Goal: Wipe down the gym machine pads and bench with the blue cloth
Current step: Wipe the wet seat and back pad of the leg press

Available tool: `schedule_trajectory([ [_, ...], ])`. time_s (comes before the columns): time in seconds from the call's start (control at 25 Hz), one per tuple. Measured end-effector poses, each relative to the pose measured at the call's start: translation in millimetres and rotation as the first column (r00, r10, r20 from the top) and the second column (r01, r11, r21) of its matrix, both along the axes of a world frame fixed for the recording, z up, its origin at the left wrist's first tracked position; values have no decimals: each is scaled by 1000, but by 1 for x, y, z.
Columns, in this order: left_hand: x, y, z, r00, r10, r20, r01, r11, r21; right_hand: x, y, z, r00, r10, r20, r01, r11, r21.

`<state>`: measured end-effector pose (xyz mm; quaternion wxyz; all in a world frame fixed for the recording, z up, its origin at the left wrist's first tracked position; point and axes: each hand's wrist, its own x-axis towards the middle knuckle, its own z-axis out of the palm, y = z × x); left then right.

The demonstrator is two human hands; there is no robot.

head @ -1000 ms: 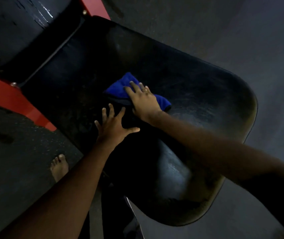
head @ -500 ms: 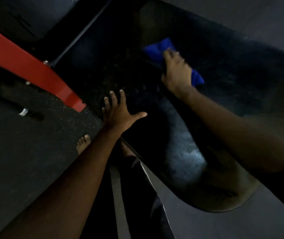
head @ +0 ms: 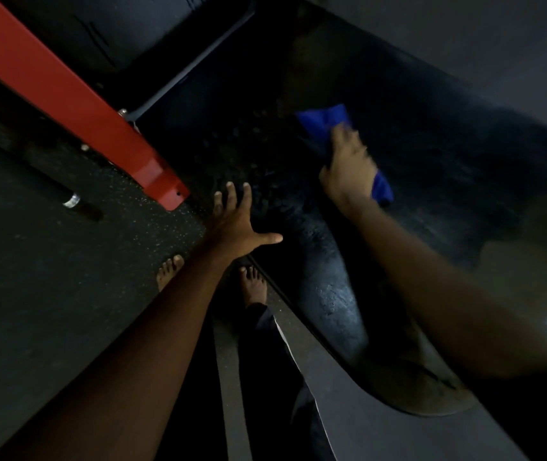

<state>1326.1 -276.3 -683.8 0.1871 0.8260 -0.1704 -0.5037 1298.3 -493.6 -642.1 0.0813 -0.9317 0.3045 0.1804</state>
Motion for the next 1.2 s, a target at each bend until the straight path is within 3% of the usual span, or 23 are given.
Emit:
schedule_trajectory([
  [0.16, 9, 7, -2, 998, 60, -4, -60, 996, -63, -79, 83, 17, 962, 268, -47, -248, 935, 252],
  [0.24, 12, 13, -1, 995, 100, -1, -100, 994, -40, -89, 68, 25, 942, 335, -30, -322, 923, 211],
  [0.32, 15, 16, -2, 999, 44, 15, -44, 999, 1, -64, 25, 18, 971, 235, -44, -230, 969, 87],
  [0.44, 20, 19, -9, 1000, -15, -6, 15, 1000, 26, 3, -34, -1, 999, -39, -8, 39, 999, -24],
  [0.52, 22, 20, -11, 999, -34, -6, 34, 999, 24, 30, -26, -13, 997, -78, 15, 79, 996, -42],
  [0.64, 25, 21, -10, 999, -32, -20, 32, 999, 6, -1, 21, -16, 995, 104, 3, -104, 993, 62],
  [0.76, 27, 21, -9, 999, -45, 4, 45, 999, 13, -51, 37, 3, 959, 284, 8, -278, 931, 235],
  [0.96, 25, 29, -15, 996, -62, 63, 64, 998, -29, -48, 31, -4, 960, 278, 37, -280, 943, 178],
  [1.2, 35, 29, -20, 987, -161, 22, 162, 986, -40, -49, 24, -9, 945, 320, 75, -328, 929, 171],
])
